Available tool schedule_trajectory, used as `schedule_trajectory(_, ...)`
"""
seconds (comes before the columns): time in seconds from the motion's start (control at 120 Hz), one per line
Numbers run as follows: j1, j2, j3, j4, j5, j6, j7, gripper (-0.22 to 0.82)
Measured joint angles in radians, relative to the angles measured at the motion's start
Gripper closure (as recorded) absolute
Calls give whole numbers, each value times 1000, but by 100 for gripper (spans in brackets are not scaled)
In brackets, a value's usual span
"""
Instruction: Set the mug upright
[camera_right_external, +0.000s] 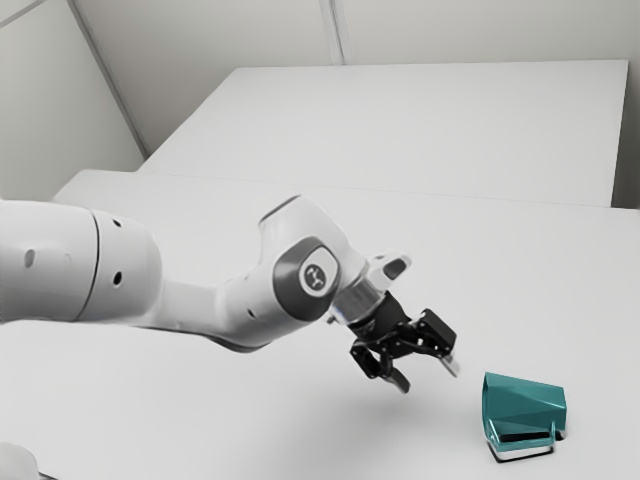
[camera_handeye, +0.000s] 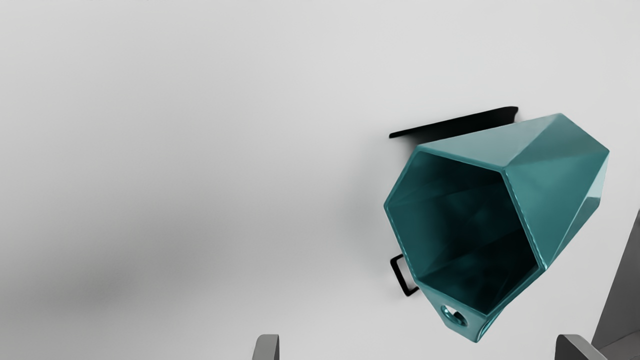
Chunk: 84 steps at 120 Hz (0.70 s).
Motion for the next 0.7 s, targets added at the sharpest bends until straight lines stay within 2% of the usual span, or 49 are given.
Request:
schedule_trajectory(0.217, -46, 15, -4, 3, -61, 64, 0, 0)
schedule_trajectory(0.7, -68, 99, -40, 71, -109, 123, 12, 0)
